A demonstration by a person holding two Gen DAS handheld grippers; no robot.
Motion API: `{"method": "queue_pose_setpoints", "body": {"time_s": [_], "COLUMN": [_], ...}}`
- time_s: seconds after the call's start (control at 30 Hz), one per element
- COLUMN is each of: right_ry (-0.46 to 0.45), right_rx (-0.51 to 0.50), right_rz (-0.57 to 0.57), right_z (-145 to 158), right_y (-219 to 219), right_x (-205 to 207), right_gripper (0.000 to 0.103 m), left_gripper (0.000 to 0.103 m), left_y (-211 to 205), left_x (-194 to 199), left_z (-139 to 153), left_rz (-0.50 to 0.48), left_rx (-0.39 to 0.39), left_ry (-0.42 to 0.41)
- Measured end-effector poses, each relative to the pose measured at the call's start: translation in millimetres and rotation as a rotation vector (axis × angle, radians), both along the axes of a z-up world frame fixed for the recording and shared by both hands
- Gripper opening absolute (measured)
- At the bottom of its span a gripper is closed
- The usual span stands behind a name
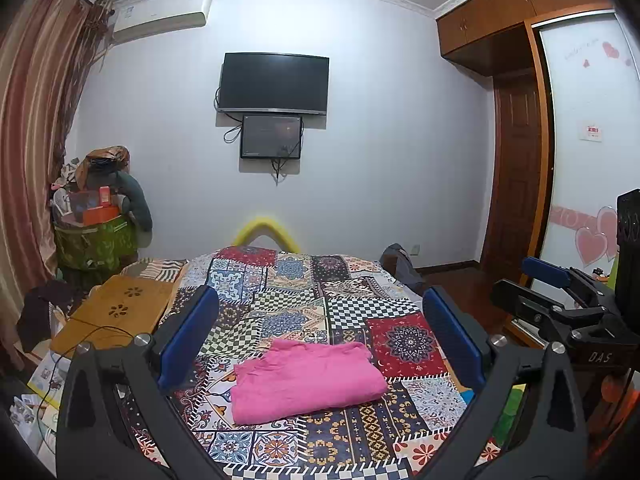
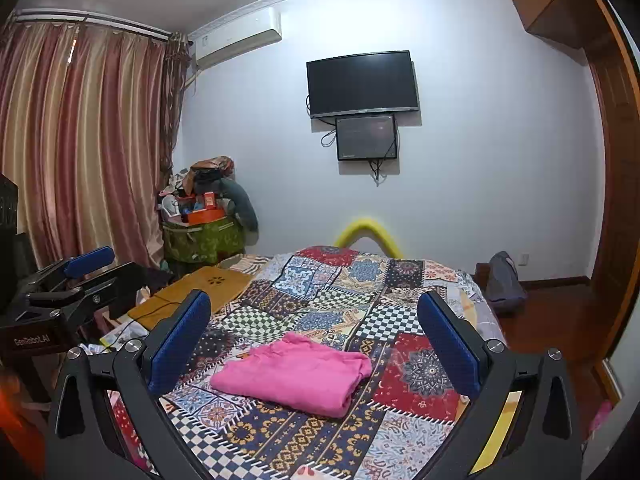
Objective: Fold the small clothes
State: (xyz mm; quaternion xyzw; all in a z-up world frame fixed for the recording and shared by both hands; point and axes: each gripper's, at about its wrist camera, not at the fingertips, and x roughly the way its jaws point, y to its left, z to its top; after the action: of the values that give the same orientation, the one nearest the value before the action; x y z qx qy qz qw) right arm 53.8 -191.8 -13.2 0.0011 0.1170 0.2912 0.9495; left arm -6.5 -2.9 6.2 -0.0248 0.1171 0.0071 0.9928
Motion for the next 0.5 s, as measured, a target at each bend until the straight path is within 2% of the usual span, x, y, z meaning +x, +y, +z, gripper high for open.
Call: {"method": "queue_pose_setpoints", "body": {"time_s": [0.5], "right_ry": [0.000], "right_rx": [-0.003], "right_rz": [-0.002], "right_z": [0.4], "right_y": [-1.7], "right_x": [-1.6], "right_gripper": [0.103], "left_gripper": [0.103], "left_y": [-0.8], "left_x": [0.4], "left_z": [3.2], "left_rz": [-0.011], "left_rx": [-0.002], "left_ry": [0.004]}}
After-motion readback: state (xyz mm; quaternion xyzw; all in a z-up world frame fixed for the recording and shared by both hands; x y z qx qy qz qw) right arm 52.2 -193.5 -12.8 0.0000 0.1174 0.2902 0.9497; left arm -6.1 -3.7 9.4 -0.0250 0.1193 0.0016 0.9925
